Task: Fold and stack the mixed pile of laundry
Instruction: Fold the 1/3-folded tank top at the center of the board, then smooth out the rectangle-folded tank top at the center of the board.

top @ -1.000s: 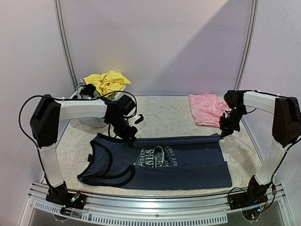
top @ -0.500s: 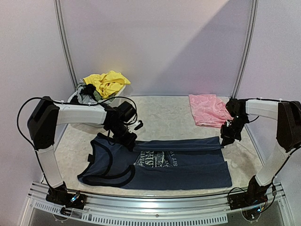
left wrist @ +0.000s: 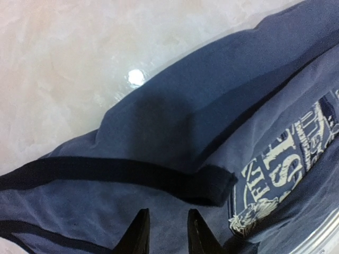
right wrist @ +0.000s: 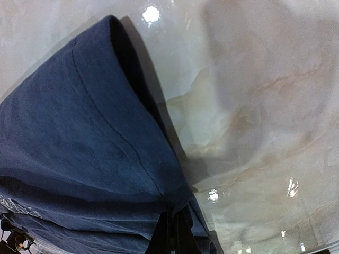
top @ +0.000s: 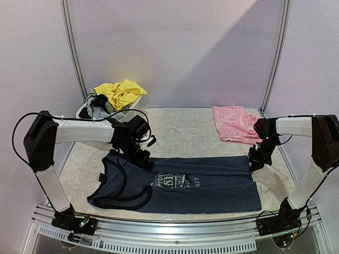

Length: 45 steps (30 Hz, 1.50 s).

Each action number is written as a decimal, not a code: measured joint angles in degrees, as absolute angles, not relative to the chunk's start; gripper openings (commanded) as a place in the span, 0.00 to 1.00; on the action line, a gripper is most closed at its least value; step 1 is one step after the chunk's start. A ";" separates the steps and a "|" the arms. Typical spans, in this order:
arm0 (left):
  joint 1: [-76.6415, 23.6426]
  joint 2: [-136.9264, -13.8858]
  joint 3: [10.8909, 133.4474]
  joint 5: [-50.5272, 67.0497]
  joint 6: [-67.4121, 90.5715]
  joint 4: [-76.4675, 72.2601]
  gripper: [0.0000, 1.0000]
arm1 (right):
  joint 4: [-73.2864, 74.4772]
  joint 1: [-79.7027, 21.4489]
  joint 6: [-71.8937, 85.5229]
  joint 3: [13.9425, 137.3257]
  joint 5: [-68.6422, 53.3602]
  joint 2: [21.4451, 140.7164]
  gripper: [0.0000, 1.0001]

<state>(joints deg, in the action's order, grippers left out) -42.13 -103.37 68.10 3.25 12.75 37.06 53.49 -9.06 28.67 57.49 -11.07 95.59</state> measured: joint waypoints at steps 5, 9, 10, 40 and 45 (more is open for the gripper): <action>-42.15 -95.20 66.76 0.67 14.72 37.06 0.30 | 53.71 -9.06 29.04 57.25 -10.85 95.24 0.13; -42.15 -86.72 64.01 -2.15 16.36 36.77 0.37 | 54.92 -9.06 29.12 57.47 -9.89 95.22 0.18; -42.15 -85.43 63.48 -2.59 16.49 36.80 0.36 | 55.31 -9.06 29.17 57.54 -9.67 95.20 0.19; -46.02 -119.04 88.73 5.69 10.70 49.34 0.20 | 49.98 -15.05 29.69 68.01 -17.34 103.04 0.00; -47.72 -117.67 82.46 5.80 10.46 48.60 0.19 | 49.21 -15.46 29.52 61.65 -17.54 102.85 0.00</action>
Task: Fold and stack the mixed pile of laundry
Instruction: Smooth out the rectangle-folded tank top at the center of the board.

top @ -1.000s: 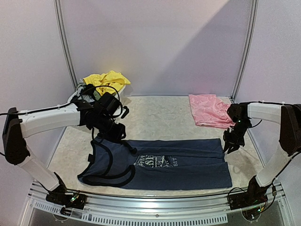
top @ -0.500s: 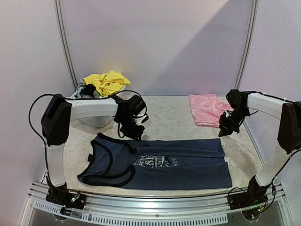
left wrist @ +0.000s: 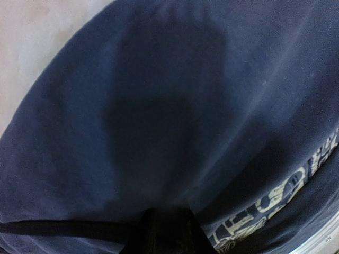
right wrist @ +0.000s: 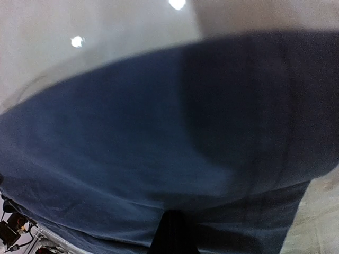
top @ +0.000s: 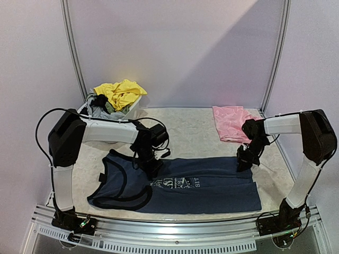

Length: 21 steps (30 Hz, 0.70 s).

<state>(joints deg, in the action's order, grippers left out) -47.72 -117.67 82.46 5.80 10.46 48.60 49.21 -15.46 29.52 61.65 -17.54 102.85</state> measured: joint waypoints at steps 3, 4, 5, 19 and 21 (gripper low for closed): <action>-48.36 -113.86 77.21 5.69 10.52 47.16 0.19 | 48.66 -15.33 29.21 57.95 -18.37 101.19 0.00; -48.53 -112.68 75.70 5.61 10.57 46.68 0.19 | 48.53 -15.33 29.06 56.90 -18.39 100.33 0.00; -48.75 -111.15 73.95 5.52 10.70 46.33 0.19 | 48.38 -15.35 28.95 55.88 -18.41 99.46 0.00; -49.47 -102.32 73.28 -0.84 15.31 47.97 0.26 | 56.58 -15.44 24.01 59.02 -16.84 91.09 0.00; -49.47 -99.55 74.06 -2.44 17.10 48.51 0.26 | 56.42 -16.03 23.09 61.91 -18.02 90.11 0.00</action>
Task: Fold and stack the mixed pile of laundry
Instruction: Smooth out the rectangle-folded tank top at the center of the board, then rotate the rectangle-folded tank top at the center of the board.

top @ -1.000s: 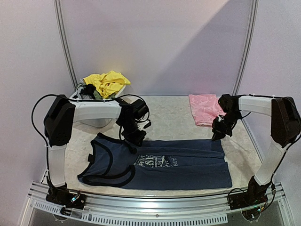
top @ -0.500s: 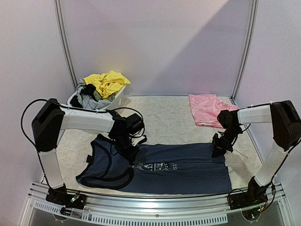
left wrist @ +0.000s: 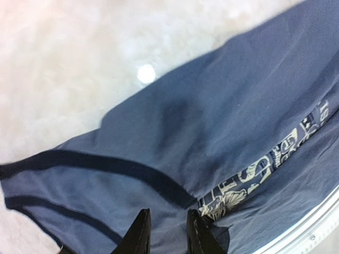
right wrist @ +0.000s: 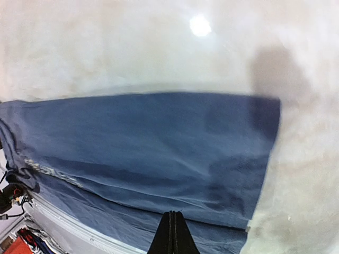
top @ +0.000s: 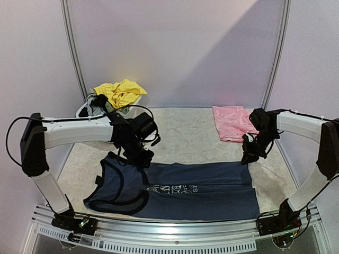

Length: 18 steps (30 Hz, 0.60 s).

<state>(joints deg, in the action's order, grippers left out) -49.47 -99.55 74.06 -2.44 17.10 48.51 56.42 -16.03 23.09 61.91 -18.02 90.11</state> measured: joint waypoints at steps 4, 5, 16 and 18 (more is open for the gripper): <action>-49.47 -92.95 70.89 -4.97 22.68 49.28 0.26 | 55.48 -19.73 21.65 68.07 -19.00 91.79 0.00; -49.47 -91.37 68.95 -5.23 24.08 49.12 0.26 | 55.42 -20.93 21.43 69.71 -19.14 92.88 0.00; -49.45 -80.31 46.22 -5.17 36.99 49.41 0.24 | 47.68 -29.69 18.83 78.52 -24.99 110.48 0.00; -49.45 -81.12 45.34 -4.82 37.98 48.31 0.24 | 47.18 -29.67 18.48 78.50 -25.32 112.31 0.00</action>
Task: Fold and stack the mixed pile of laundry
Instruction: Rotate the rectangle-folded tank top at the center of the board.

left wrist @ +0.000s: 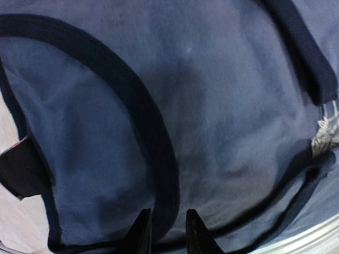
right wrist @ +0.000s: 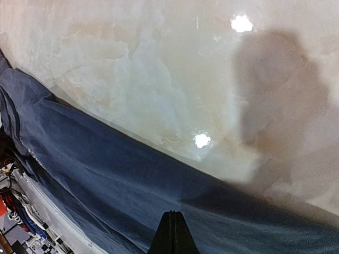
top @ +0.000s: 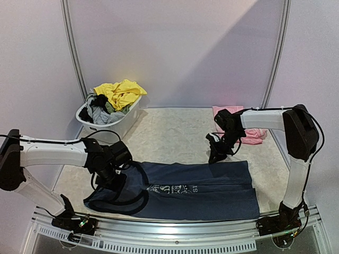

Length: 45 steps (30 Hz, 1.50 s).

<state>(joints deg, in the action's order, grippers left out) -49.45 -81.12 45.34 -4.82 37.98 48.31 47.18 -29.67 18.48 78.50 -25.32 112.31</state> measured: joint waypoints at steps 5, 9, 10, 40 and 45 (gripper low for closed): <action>-49.04 -85.95 43.07 -3.16 39.72 43.77 0.22 | 46.94 -29.67 17.37 77.91 -24.88 113.75 0.00; -48.62 -88.14 44.29 -2.09 40.42 42.92 0.21 | 46.74 -29.67 17.21 75.48 -23.22 113.75 0.00; -48.58 -88.99 44.99 -1.98 40.40 43.09 0.21 | 46.81 -29.67 17.28 74.65 -22.61 113.75 0.00; -36.93 -141.21 120.07 3.73 22.44 54.83 0.18 | 57.56 -27.35 25.45 72.49 -19.55 105.82 0.00; -35.83 -151.09 136.77 4.95 22.20 55.05 0.18 | 57.28 -27.70 28.32 75.09 -24.53 106.87 0.00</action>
